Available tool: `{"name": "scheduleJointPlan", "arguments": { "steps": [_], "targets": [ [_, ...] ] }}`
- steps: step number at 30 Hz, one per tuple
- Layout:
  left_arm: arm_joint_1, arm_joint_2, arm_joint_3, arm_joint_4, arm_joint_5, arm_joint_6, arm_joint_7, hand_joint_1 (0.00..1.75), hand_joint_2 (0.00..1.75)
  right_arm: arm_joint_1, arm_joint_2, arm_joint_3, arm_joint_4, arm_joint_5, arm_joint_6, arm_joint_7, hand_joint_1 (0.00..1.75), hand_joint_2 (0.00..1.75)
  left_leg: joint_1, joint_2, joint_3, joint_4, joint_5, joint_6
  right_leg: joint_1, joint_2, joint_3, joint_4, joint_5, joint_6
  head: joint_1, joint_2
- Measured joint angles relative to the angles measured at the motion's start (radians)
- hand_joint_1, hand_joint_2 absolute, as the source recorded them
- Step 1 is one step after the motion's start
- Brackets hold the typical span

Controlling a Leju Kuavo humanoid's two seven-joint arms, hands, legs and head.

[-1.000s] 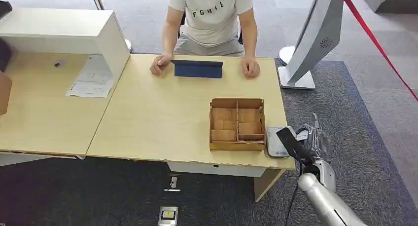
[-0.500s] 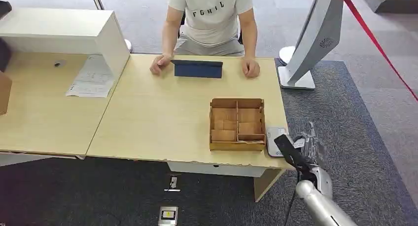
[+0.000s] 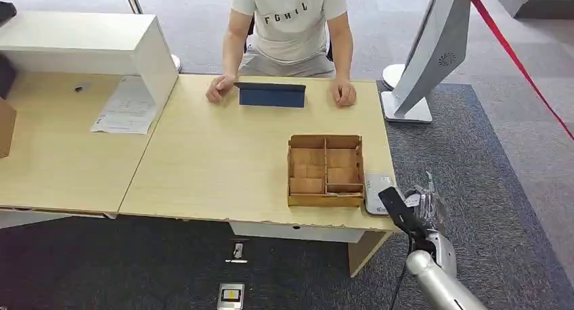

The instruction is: Pass the card to the sensor for recognition and then transmit it.

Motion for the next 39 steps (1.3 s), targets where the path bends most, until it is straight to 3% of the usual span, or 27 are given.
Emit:
{"name": "scheduleJointPlan", "arguments": {
  "steps": [6, 17, 23, 39],
  "targets": [
    [0.004, 0.0, -0.002, 0.0, -0.002, -0.002, 0.002, 0.0, 0.0, -0.023, -0.014, 0.016, -0.008, -0.016, -0.01, -0.006, 1.75, 1.75, 0.0, -0.001, 0.0, 0.0, 0.0, 0.0, 0.0, 0.0, 0.0, 0.0, 0.0, 0.0, 0.0, 0.0],
    [0.004, 0.0, -0.012, 0.0, -0.01, -0.032, 0.007, 0.0, 0.0, -0.19, -0.101, 0.078, -0.161, 0.098, -0.003, 0.139, 1.75, 1.75, -0.001, 0.0, -0.001, 0.0, 0.001, 0.001, -0.001, 0.0, 0.0, 0.0, 0.001, 0.001, 0.0, 0.0],
    [-0.001, 0.0, -0.025, 0.0, -0.015, -0.043, 0.008, 0.0, 0.0, -0.245, -0.117, 0.127, -0.217, 0.12, 0.003, 0.16, 1.75, 1.75, -0.001, -0.001, -0.001, 0.0, 0.001, 0.001, 0.0, 0.0, 0.0, 0.0, 0.001, 0.001, 0.0, 0.0],
    [-0.023, 0.0, -0.032, 0.0, -0.01, -0.057, 0.022, 0.0, 0.0, -0.28, -0.043, 0.236, -0.183, 0.087, 0.008, 0.086, 1.75, 1.75, 0.0, -0.001, -0.001, 0.0, 0.001, 0.0, 0.0, 0.0, 0.0, 0.0, 0.001, 0.001, 0.0, 0.0]
  ]
}}
